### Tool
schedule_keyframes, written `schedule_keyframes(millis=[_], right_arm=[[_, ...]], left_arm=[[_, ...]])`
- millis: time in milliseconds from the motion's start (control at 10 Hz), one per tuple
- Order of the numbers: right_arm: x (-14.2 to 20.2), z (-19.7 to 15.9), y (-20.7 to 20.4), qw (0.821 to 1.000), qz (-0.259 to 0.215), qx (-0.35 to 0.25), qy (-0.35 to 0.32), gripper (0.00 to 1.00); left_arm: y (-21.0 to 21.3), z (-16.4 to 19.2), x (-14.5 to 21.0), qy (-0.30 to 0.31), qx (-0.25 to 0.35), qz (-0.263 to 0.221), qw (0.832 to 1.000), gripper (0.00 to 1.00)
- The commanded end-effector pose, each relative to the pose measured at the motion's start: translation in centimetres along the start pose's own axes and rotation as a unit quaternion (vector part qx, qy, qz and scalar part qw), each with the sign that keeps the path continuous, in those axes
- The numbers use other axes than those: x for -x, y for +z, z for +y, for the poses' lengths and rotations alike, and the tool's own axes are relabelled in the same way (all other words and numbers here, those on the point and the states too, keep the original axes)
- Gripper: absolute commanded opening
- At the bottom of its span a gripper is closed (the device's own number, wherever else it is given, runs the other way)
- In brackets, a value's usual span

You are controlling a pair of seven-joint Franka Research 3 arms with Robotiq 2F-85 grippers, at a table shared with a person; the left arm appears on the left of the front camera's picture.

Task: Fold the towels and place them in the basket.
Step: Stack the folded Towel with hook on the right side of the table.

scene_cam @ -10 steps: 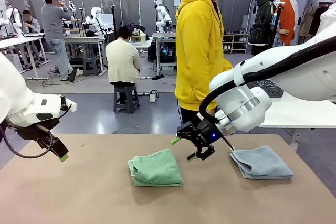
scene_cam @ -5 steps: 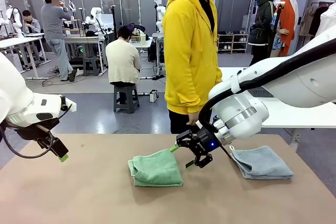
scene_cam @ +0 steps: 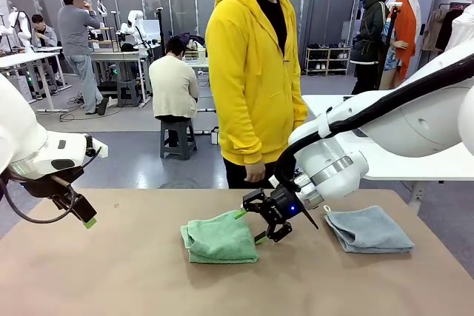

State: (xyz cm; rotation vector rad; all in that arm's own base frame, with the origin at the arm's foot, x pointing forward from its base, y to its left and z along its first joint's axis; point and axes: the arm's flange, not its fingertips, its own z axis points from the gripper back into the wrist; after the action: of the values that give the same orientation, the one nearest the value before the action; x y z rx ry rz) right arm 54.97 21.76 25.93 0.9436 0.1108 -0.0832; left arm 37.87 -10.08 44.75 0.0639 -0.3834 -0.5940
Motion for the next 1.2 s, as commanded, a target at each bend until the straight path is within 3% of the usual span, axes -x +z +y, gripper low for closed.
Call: schedule_keyframes(millis=[0, 400, 500, 600, 700, 800, 900, 1100], right_arm=[[-0.4, 0.3, -0.9, 1.0, 0.001, -0.017, 0.015, 1.0], [-0.8, 0.9, -2.4, 1.0, 0.012, -0.012, 0.021, 1.0], [-0.8, 1.0, -2.7, 1.0, 0.013, -0.01, 0.022, 0.91], [-0.9, 1.0, -2.9, 1.0, 0.012, 0.0, 0.025, 0.68], [-0.9, 0.8, -3.1, 1.0, 0.011, 0.009, 0.027, 0.32], [-0.9, 0.8, -3.1, 1.0, 0.011, 0.01, 0.026, 0.08], [-0.9, 1.0, -2.9, 0.999, 0.01, 0.013, 0.028, 0.0], [-0.7, 1.3, -2.7, 0.999, 0.005, 0.017, 0.031, 0.0]], left_arm=[[0.1, -0.1, 0.0, 0.0, -0.005, 0.001, 1.0, 1.0], [0.1, -0.1, 0.0, 0.0, -0.005, 0.001, 1.0, 1.0], [0.1, -0.1, 0.0, 0.0, -0.005, 0.001, 1.0, 1.0], [0.1, -0.1, 0.0, 0.0, -0.005, 0.001, 1.0, 1.0], [0.1, -0.1, 0.0, 0.0, -0.005, 0.001, 1.0, 1.0], [0.1, -0.1, 0.0, 0.0, -0.005, 0.001, 1.0, 1.0], [0.1, -0.1, 0.0, 0.0, -0.005, 0.001, 1.0, 1.0], [0.1, -0.1, 0.0, 0.0, -0.005, 0.001, 1.0, 1.0]])
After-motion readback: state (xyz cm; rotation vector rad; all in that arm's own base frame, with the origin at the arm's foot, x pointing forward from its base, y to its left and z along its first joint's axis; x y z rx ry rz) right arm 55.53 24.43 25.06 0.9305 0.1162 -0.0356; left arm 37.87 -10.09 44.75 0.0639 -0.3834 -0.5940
